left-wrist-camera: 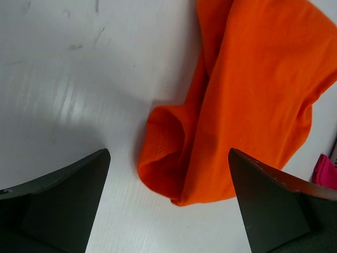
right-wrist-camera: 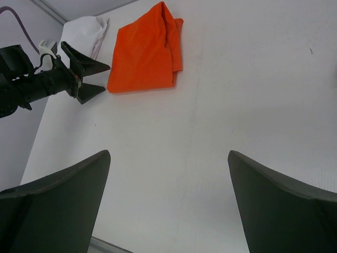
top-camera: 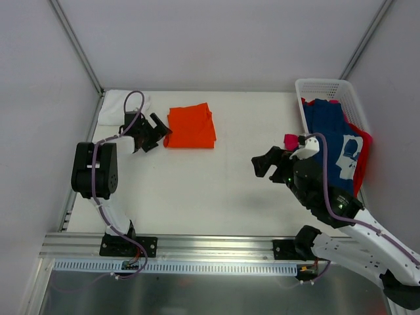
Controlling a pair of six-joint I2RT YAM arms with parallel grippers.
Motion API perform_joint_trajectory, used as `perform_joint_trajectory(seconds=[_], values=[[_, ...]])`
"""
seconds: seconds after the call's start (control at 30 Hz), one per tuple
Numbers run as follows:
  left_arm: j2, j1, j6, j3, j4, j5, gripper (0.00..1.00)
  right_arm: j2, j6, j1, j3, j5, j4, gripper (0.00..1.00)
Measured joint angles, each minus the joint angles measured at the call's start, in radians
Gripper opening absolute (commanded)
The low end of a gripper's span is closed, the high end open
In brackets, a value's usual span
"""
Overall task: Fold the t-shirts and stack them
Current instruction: Fold the tshirt, then neatly place the folded tshirt to the corner
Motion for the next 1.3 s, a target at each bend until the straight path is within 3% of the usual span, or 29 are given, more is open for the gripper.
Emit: perform_joint_trajectory(seconds=[0.27, 0.53, 0.6, 0.63, 0.67, 0.7, 1.1, 1.3], values=[[0.114, -0.014, -0.074, 0.08, 0.122, 0.065, 0.99, 0.039, -0.024, 0.0, 0.011, 0.028, -0.025, 1.0], [0.234, -0.106, -0.151, 0.188, 0.203, 0.13, 0.95, 0.055, -0.051, 0.0, 0.019, 0.06, -0.026, 0.99], [0.263, -0.13, -0.173, 0.212, 0.227, 0.139, 0.75, 0.045, -0.055, 0.0, 0.019, 0.068, -0.029, 1.0], [0.274, -0.14, -0.182, 0.22, 0.233, 0.141, 0.58, 0.037, -0.056, 0.0, 0.019, 0.071, -0.031, 0.99], [0.285, -0.149, -0.188, 0.225, 0.236, 0.143, 0.09, 0.027, -0.058, 0.001, 0.019, 0.075, -0.034, 0.99], [0.299, -0.158, -0.2, 0.225, 0.235, 0.146, 0.0, 0.013, -0.059, 0.0, 0.019, 0.079, -0.036, 0.99], [0.334, -0.171, -0.203, 0.229, 0.232, 0.165, 0.0, -0.095, -0.066, 0.0, 0.018, 0.111, -0.065, 1.0], [0.312, -0.164, -0.072, 0.322, 0.035, 0.151, 0.0, -0.106, -0.051, 0.0, 0.012, 0.103, -0.076, 0.99]])
